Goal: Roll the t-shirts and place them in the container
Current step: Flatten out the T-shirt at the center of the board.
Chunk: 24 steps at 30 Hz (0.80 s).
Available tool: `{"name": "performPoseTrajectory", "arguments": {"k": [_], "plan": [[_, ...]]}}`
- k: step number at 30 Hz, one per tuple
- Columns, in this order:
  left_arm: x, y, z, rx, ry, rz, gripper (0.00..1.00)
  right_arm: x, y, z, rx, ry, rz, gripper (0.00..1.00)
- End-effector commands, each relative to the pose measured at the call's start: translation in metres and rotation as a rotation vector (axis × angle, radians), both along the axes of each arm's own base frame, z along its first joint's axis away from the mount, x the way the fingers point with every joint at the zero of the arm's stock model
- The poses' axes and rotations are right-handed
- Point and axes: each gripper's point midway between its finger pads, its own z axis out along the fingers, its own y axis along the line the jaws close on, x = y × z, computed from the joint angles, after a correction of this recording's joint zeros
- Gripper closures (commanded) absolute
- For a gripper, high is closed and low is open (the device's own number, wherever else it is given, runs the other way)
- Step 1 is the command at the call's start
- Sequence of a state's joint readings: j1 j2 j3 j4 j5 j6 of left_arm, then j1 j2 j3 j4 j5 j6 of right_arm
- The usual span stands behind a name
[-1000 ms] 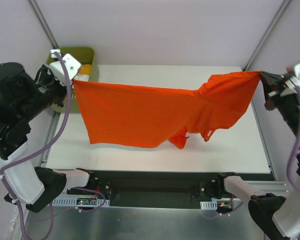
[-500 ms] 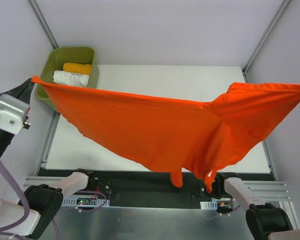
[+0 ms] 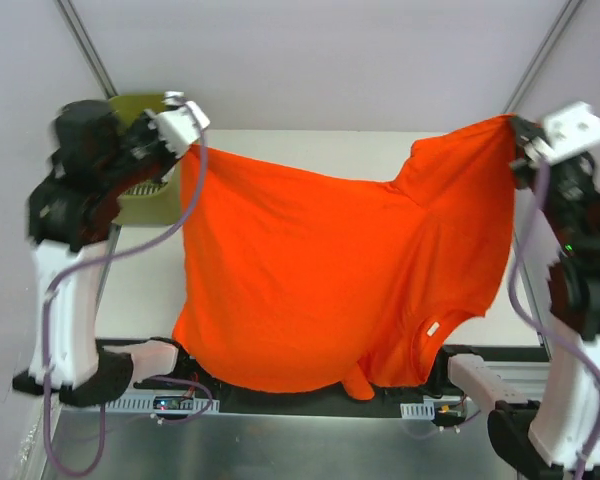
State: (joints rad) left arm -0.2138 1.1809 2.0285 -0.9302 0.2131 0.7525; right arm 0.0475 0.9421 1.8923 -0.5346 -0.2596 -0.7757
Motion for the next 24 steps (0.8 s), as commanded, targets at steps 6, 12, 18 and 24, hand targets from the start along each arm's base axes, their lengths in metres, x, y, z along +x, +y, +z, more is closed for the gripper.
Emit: {"name": "performPoseTrajectory", "arguments": {"k": [6,12,18,24], "plan": [[0.176,-0.026,-0.225,0.099,0.545,-0.069,1.00,0.211,0.006,-0.211,-0.092,0.536,-0.006,0.99],[0.275,-0.030,-0.305,0.119,0.631,-0.036,1.00,0.328,-0.008,-0.334,-0.197,0.773,-0.079,0.99],[0.331,-0.028,-0.347,0.162,0.588,0.007,1.00,0.420,-0.039,-0.377,-0.218,0.794,-0.281,0.99],[0.350,-0.020,-0.344,0.125,0.529,0.103,1.00,0.463,-0.038,-0.393,-0.245,0.685,-0.333,0.99]]}}
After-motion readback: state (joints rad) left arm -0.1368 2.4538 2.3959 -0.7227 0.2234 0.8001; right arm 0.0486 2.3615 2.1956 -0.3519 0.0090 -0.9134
